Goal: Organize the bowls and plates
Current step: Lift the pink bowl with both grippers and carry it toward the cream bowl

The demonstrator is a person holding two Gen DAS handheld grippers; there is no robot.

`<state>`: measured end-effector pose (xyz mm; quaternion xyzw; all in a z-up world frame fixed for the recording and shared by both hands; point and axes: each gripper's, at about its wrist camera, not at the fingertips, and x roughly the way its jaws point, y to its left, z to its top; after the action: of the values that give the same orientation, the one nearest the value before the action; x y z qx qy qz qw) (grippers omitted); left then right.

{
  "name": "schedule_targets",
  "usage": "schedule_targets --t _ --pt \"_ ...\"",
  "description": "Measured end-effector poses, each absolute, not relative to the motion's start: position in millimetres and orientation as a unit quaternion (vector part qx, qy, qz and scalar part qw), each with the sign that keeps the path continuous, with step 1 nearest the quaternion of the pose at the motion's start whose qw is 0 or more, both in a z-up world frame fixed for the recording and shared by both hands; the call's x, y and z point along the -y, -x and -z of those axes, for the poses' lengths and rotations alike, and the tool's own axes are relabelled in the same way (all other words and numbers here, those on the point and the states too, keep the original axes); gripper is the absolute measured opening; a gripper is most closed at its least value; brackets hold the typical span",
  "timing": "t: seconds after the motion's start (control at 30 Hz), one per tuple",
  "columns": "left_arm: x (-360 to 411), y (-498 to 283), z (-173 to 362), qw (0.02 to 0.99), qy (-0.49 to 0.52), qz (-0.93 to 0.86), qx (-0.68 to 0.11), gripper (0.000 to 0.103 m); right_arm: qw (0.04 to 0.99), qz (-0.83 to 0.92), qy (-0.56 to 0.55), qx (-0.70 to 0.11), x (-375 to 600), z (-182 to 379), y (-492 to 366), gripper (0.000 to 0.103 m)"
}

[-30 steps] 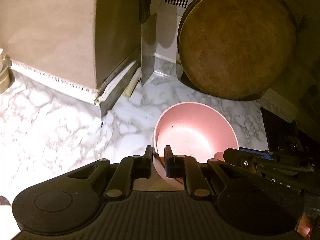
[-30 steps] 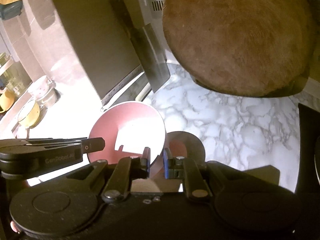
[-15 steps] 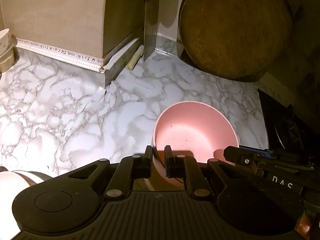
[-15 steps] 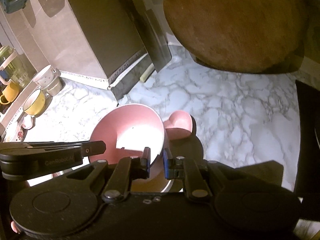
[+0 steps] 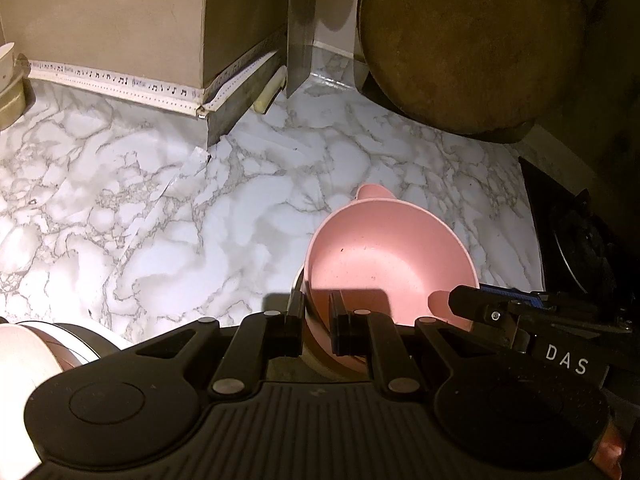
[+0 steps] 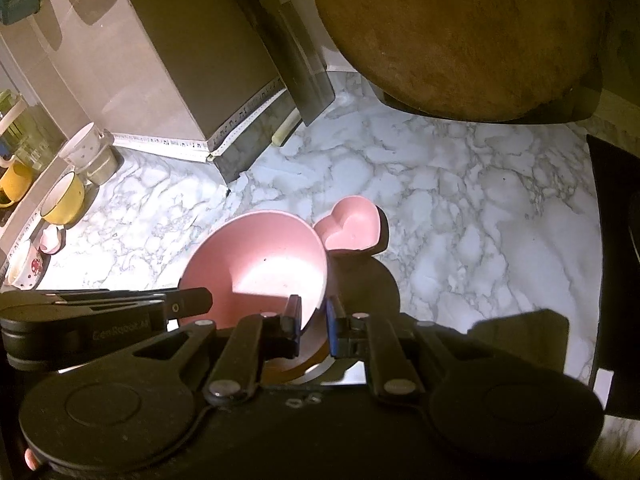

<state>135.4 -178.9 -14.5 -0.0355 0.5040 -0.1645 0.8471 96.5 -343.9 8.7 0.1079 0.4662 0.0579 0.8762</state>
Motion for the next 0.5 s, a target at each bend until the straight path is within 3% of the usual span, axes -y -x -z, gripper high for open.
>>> schedule_targets --t 0.5 --pt "179 -138 26 0.843 0.031 0.164 -0.511 0.011 0.869 -0.06 -0.112 -0.478 345 1 -100 0.012"
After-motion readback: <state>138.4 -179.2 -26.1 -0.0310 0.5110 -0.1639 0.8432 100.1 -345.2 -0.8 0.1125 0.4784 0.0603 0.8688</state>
